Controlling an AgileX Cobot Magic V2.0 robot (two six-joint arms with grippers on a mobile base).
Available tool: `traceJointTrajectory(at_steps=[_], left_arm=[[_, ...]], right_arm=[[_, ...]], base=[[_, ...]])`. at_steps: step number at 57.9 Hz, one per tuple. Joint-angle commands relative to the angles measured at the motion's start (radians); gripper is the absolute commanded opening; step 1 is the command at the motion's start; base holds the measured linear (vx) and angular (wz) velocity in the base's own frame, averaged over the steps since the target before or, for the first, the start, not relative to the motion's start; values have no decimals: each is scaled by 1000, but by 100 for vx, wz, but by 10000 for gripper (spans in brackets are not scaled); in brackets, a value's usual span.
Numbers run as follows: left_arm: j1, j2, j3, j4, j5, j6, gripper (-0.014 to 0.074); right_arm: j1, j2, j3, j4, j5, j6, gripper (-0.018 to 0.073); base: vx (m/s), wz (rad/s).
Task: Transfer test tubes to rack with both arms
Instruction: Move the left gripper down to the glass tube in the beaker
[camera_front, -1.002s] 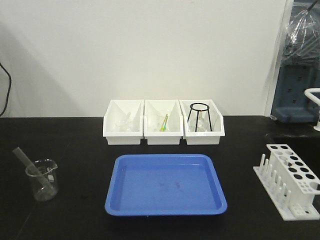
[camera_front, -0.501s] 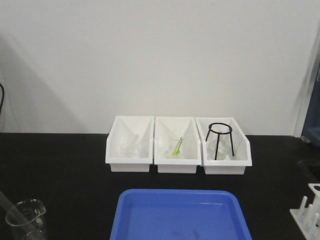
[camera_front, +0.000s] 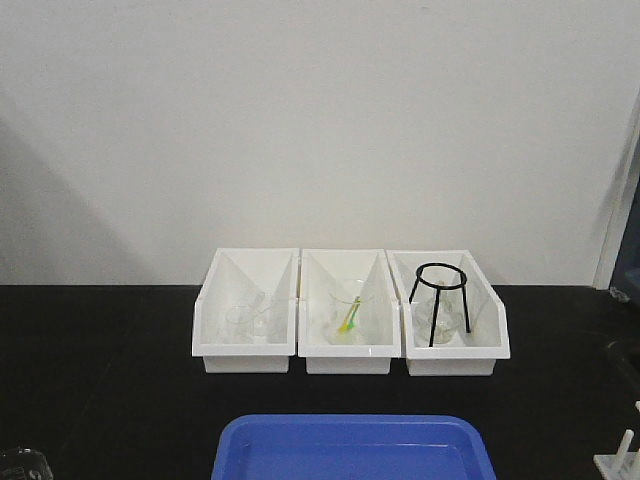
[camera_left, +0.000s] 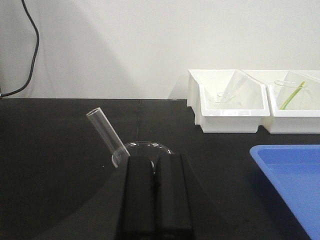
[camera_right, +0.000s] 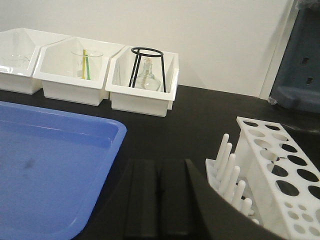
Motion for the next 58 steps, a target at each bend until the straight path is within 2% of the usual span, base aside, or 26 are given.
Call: traceJointTrajectory(at_steps=[1, 29, 36, 49, 58], left_arm=[[3, -10, 28, -1, -88, -8, -20], [3, -10, 28, -1, -88, -8, -20], [3, -10, 28, -1, -88, -8, -20], [3, -10, 22, 16, -162, 6, -20], [3, -10, 16, 15, -294, -4, -20]], right_arm=[[-2, -4, 10, -10, -86, -2, -7], [-2, -4, 10, -10, -82, -2, -7], [-2, -4, 10, -41, -117, -45, -7], [-2, -4, 10, -62, -166, -73, -7], [-2, -4, 10, -62, -196, -73, -7]], base=[[2, -3], [0, 0], [0, 0], [0, 0], [0, 0]])
